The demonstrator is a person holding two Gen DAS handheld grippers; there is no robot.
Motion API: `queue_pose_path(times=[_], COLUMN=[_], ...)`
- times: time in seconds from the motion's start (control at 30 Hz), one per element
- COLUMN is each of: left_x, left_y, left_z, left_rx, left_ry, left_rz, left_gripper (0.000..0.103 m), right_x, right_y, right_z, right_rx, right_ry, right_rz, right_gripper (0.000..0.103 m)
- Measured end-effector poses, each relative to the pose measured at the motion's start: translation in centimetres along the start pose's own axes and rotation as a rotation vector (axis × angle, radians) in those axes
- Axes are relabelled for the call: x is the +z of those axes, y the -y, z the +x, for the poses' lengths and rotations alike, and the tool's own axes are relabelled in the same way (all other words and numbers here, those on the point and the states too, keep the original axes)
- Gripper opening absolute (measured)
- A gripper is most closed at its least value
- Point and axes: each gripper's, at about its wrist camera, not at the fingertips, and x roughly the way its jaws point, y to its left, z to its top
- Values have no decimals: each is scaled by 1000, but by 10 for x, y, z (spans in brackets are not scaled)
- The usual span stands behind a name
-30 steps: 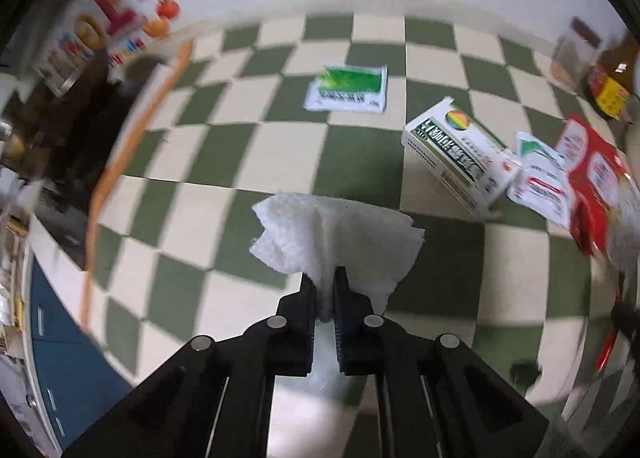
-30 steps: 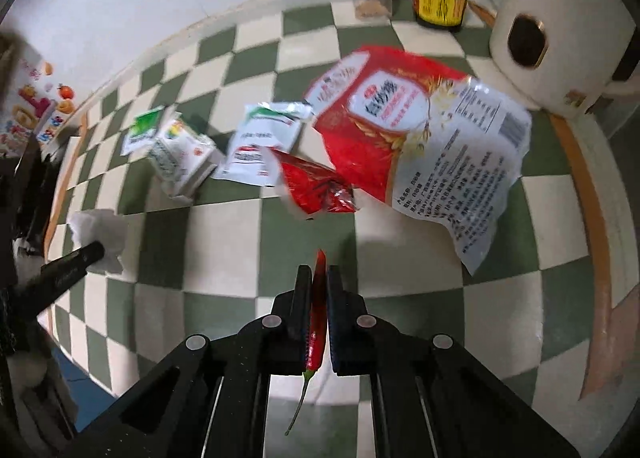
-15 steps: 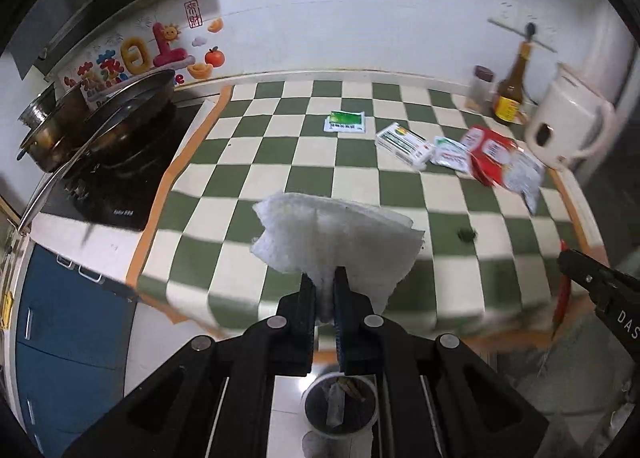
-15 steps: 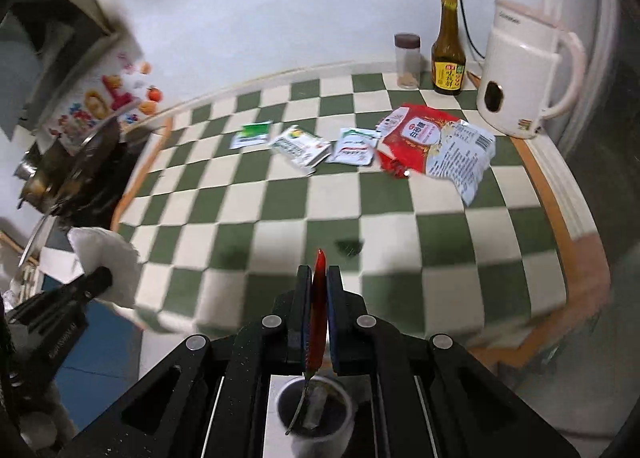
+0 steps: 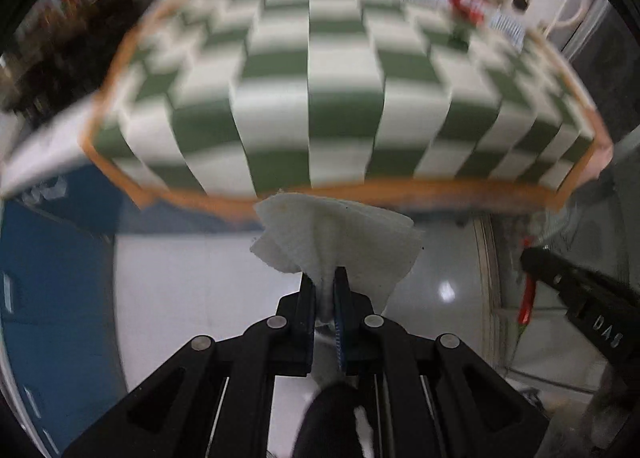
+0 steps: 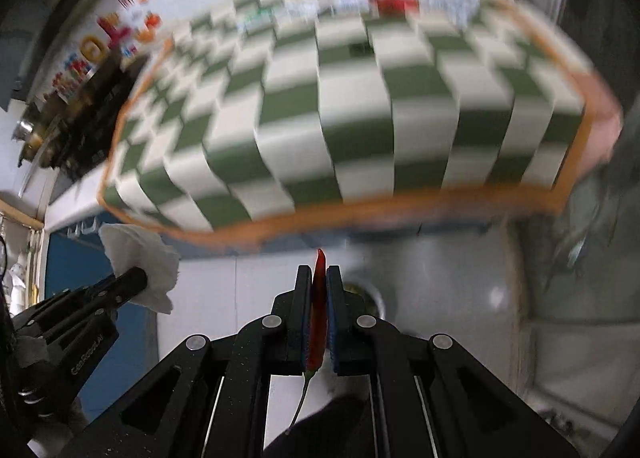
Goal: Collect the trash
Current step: 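Lower tissue and chili into the grey bin and open both tools, then raise both tools back toward the counter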
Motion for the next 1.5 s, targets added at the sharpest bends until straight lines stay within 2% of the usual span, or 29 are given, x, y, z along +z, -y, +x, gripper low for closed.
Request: queue_pose_path(times=[0.13, 0.3, 0.43, 0.57, 0.7, 0.73, 0.8, 0.83, 0.87, 0.93, 1.0, 1.07, 1.2, 1.27, 1.33, 1.5], left_x=[-19, -51, -75, -95, -114, -118, -122, -123, -124, -123, -123, -122, -119, -118, -116, -118], left_y=[-6, -15, -15, -11, -10, -13, -14, -13, -16, -15, -23, -29, -35, -44, -46, -43], left_z=[93, 240, 339, 406, 448, 452, 457, 457, 455, 447, 436, 427, 395, 382, 366, 330], left_rx=[-37, -160, -192, -162, -164, -157, -148, -137, -123, -68, -21, -1, 39, 47, 71, 95], left_ry=[-142, -347, -438, -503, -554, -558, -551, -544, -532, -489, -468, -454, -410, -395, -379, -357], left_rz=[-64, -188, -218, -197, -200, -203, -213, -217, -219, -207, -180, -170, -161, -162, -159, -150], left_gripper=[6, 6, 7, 10, 13, 13, 26, 47, 73, 89, 91, 103, 103, 103, 103, 103], right_x=[-32, -68, -95, -120, -135, -138, -144, -146, -148, -152, -153, -150, -142, -139, -137, -134], right_y=[35, 86, 117, 132, 131, 131, 130, 128, 129, 130, 129, 125, 120, 115, 111, 105], right_z=[91, 219, 319, 404, 458, 467, 484, 492, 497, 501, 497, 491, 466, 453, 436, 396], right_rx=[5, 29, 46, 36, 25, 22, 15, 14, 7, 2, 1, -12, -40, -77, -113, -153], right_ry=[-124, -243, -315, -374, -405, -414, -428, -436, -443, -462, -458, -448, -434, -421, -408, -397], right_rz=[47, 127, 159, 146, 110, 108, 102, 102, 107, 109, 105, 89, 59, 36, 14, 3], right_gripper=[7, 7, 7, 7, 7, 8, 8, 8, 8, 9, 19, 46, 66, 92, 103, 103])
